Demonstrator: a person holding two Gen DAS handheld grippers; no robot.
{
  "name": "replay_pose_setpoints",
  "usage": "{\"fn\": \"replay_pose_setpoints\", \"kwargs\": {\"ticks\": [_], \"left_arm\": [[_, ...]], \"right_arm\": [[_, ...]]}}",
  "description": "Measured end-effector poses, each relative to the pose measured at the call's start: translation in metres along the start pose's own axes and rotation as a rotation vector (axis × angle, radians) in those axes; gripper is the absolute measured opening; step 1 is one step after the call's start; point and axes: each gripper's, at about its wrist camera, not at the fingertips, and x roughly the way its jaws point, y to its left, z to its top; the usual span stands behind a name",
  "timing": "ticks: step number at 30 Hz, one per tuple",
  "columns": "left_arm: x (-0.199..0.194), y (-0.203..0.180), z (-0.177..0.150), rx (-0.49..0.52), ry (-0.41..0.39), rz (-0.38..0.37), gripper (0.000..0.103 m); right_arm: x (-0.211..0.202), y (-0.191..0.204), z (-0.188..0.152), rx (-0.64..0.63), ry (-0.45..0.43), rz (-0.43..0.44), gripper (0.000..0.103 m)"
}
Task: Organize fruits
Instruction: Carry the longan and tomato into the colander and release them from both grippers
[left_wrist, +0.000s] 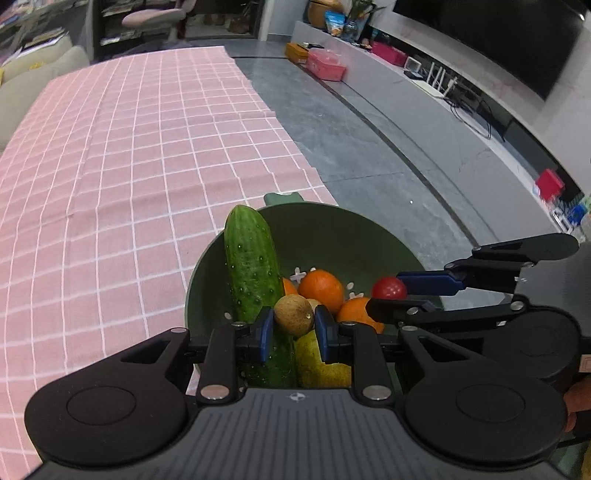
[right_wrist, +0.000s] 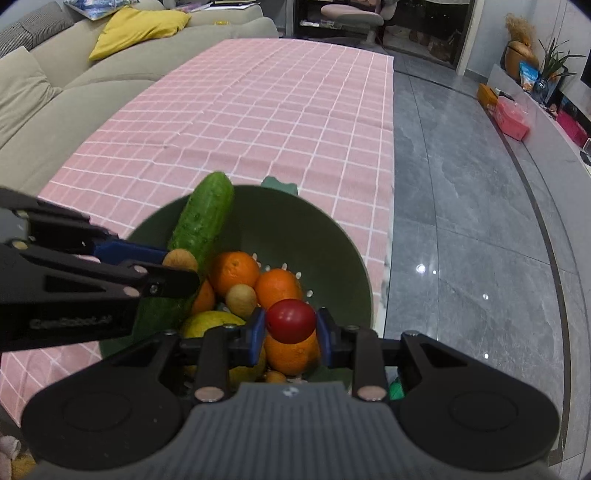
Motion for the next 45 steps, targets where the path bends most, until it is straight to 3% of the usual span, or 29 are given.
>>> {"fn": "replay_pose_setpoints", "kwargs": {"ticks": [3,7,19,21,26,28,33,38,45], "left_arm": [[-0.001,-0.001,0.0,0.017,-0.006,-0.002,0.027],[-0.002,-0.006,0.0,0.027,-0.016,-0.062,0.026],[0.013,-0.011,-0.004,0.028,0.057,-0.062,0.026],[0.011,-0.01,-0.005,0.022,0.059,-0.062,0.03],[-0.001,-0.011,-0.002,0.007,0.025,-0.048,0.051],[-0.009,-0.012,-0.001,0.006,0.005,-0.04,0.052],[-0.036,-0.014,-0.001,0.001,-0.056,-0.008,0.053],[-0.068,-0.014,-0.008,-0.014,-0.141,0.056,0.055],[-0.116,-0.017,-0.02,-0.019,-0.261,0.15,0.055]], "right_arm": [[0.006,0.001,-0.003,-0.013,0.011,-0.003,0.026],[0.009,0.003,-0.005,-0.025,0.017,-0.007,0.026],[0.015,0.004,-0.01,-0.057,0.053,-0.006,0.027],[0.013,0.006,-0.009,-0.067,0.048,-0.006,0.029],[0.004,0.007,-0.009,-0.088,0.04,-0.032,0.043],[-0.002,0.006,-0.009,-0.086,0.027,-0.035,0.051],[-0.025,0.008,-0.009,-0.085,-0.025,-0.07,0.057],[-0.057,0.013,-0.009,-0.054,-0.121,-0.109,0.072],[-0.103,0.025,-0.017,0.015,-0.276,-0.111,0.083]]}}
